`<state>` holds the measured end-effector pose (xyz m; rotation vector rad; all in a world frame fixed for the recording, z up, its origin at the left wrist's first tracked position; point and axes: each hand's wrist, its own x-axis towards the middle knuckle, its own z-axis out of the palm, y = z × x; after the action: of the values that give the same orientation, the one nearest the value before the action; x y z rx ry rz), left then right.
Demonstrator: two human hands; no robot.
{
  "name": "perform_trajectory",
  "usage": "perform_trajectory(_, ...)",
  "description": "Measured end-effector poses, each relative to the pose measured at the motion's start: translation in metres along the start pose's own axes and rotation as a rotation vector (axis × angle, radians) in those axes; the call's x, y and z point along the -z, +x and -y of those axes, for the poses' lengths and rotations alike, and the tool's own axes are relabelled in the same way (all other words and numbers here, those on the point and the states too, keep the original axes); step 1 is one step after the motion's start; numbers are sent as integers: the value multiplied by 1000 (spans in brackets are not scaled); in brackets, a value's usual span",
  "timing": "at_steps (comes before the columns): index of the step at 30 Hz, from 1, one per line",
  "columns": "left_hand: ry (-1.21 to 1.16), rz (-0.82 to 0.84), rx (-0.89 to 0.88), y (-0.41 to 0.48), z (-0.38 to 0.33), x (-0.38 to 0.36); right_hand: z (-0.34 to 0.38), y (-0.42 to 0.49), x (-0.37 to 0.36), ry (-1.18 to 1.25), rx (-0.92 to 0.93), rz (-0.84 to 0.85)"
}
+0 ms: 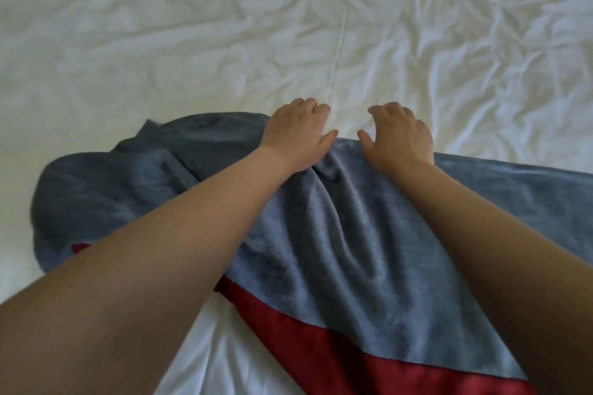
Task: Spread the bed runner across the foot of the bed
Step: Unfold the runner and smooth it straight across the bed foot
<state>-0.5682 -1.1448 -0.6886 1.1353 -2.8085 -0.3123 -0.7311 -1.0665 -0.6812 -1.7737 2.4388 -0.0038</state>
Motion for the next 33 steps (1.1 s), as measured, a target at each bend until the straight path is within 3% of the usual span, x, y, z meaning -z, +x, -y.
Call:
perform_trajectory(12,88,-35,-155,-94,-10,11,61,-110,-7,63,-36,53)
perform_trajectory(28,142,83,-271,-282,-20,-5,116,-291,-63,170,-68,36)
perform_trajectory(33,124,-28,-350,-301,-20,-2,134,-319,-72,98,119,-238)
